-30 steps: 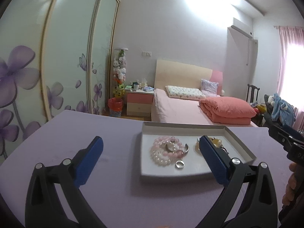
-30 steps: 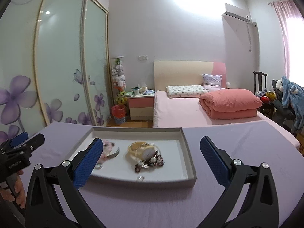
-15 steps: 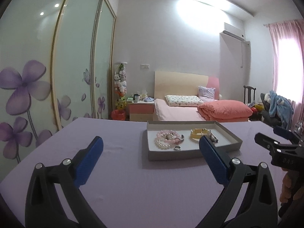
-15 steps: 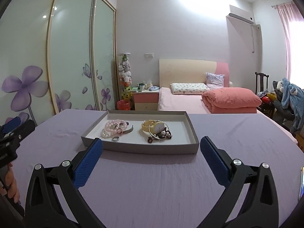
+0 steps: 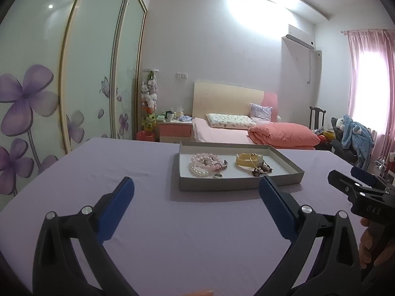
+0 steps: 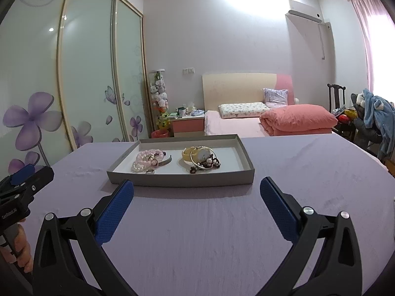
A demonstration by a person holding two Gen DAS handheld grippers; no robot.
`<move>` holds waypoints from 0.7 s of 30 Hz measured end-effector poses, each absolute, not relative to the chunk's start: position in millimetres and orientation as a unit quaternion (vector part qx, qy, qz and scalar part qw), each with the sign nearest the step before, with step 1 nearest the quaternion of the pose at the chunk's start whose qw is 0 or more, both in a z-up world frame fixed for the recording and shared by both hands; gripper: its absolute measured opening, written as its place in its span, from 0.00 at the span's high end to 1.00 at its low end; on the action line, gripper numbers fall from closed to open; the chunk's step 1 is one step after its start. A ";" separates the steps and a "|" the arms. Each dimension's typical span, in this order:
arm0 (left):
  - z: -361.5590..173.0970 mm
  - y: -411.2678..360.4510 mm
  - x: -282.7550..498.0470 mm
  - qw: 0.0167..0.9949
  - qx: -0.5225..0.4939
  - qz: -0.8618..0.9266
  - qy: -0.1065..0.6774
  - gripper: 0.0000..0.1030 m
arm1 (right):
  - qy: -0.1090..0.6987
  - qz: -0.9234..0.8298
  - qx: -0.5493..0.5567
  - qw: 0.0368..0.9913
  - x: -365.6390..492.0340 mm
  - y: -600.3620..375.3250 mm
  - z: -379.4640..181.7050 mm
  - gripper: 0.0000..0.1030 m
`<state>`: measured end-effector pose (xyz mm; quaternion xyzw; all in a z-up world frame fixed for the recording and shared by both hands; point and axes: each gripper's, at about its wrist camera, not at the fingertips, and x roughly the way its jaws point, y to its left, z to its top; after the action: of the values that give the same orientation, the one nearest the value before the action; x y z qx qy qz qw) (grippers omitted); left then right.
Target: Organize jewelry
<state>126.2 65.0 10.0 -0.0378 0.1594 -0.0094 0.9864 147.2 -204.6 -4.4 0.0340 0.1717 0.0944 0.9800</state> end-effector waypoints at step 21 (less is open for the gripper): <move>6.2 61.2 127.2 0.984 -0.046 -0.014 0.173 0.04 | 0.169 0.095 0.033 0.981 141.0 -203.8 -1.7 0.02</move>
<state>127.2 61.2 6.2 -0.0459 0.1727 -0.0142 0.9838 141.0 -203.8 -1.7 0.0334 0.1685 0.0952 0.9805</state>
